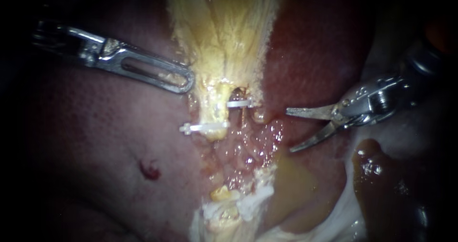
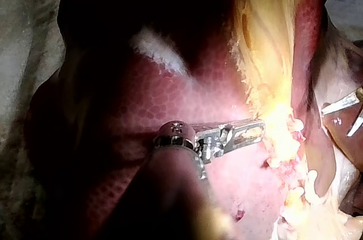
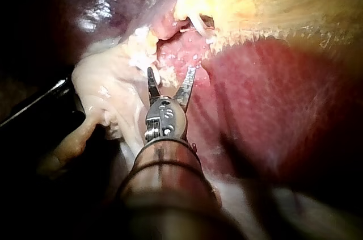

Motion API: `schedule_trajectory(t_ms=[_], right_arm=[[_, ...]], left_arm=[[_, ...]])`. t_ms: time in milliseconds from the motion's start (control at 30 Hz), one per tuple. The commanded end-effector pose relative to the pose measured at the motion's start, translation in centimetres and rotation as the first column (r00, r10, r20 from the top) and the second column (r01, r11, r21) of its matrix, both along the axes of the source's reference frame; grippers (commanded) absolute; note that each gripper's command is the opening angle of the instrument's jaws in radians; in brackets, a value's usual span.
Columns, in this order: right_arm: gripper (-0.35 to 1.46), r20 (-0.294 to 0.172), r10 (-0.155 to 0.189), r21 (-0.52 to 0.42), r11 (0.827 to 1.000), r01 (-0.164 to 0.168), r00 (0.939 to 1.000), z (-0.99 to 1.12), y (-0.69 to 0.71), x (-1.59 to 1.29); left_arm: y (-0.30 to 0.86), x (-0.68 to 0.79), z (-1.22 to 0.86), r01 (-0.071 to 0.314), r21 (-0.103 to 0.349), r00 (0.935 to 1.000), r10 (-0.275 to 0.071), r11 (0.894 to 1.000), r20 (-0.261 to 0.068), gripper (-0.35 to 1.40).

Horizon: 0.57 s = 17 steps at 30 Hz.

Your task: Go back from the cut right tube

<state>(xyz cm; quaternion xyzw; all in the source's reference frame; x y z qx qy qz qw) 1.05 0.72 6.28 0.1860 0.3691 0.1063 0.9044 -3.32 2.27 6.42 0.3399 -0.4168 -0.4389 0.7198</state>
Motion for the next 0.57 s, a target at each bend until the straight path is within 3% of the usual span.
schedule_trajectory(t_ms=[33,267,567], right_arm=[[1.45,-0.001,0.000,0.001,1.000,0.000,1.0000,0.00,0.00,0.00],[1.45,0.001,0.002,0.001,1.000,-0.002,1.0000,0.00,0.01,-0.01],[1.45,0.002,0.004,0.001,1.000,-0.004,1.0000,0.00,0.01,-0.01]], left_arm=[[-0.01,-0.03,0.02,-0.002,-0.001,1.0000,0.002,1.000,0.001,-0.35],[-0.11,-0.14,0.13,-0.016,-0.006,0.9999,0.016,1.000,0.004,-0.35],[-0.08,-0.13,0.15,-0.019,-0.005,0.9998,0.019,1.000,0.005,-0.35]])
